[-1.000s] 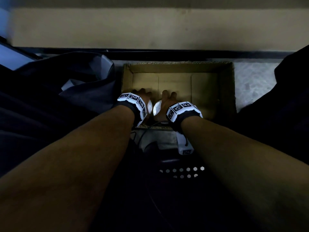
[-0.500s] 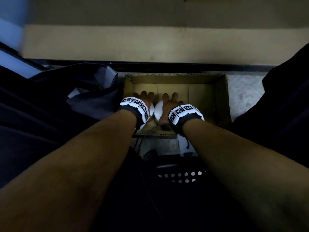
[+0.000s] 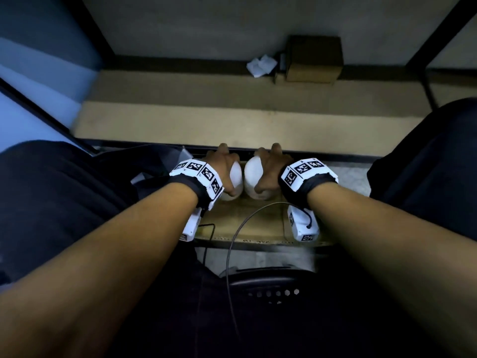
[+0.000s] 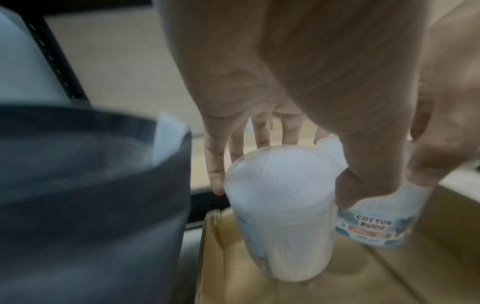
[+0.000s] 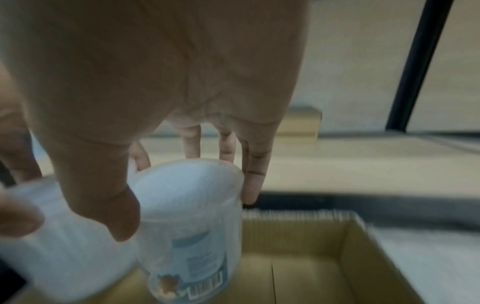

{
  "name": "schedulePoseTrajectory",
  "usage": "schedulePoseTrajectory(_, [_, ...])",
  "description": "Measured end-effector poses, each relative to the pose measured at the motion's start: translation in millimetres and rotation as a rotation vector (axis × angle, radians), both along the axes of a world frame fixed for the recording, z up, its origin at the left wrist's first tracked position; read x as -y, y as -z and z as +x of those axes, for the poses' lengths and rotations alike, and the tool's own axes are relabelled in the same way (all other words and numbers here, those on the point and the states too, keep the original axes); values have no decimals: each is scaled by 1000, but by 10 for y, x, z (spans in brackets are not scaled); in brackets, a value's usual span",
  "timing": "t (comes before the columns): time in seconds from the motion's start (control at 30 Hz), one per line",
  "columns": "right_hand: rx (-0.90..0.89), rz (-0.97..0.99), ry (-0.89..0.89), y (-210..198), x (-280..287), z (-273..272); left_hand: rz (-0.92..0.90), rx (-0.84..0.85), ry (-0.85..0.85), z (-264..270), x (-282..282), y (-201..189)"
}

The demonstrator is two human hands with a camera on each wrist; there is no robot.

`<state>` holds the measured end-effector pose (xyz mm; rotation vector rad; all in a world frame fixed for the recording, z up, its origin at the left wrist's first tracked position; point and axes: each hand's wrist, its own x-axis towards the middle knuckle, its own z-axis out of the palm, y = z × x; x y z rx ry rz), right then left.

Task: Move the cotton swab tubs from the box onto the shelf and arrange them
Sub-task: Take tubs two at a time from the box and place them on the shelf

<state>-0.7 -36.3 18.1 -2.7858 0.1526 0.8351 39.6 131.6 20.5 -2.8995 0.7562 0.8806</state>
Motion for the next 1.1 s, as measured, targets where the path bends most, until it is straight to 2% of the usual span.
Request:
schedulePoseTrajectory(0.17, [76,10,-33,-529,108,80,-68,57,-22,18,-18,-447])
schedulePoseTrajectory(0.37, [211,91,-76,-1284,261,100,-223,141,-66,72,-115,-1157])
schedulePoseTrajectory(0.63, [442,187,-125,-2221,174,124,-286,338,-17,100,-284,-2046])
schedulePoseTrajectory(0.97, [716,388,-100,-3193,19,228,-399,659,-17,262,-675,-3103])
schedulePoseTrajectory(1.1, [802,426,-79,-3503,-46,300,-436,727,-15,382,-789,-3484])
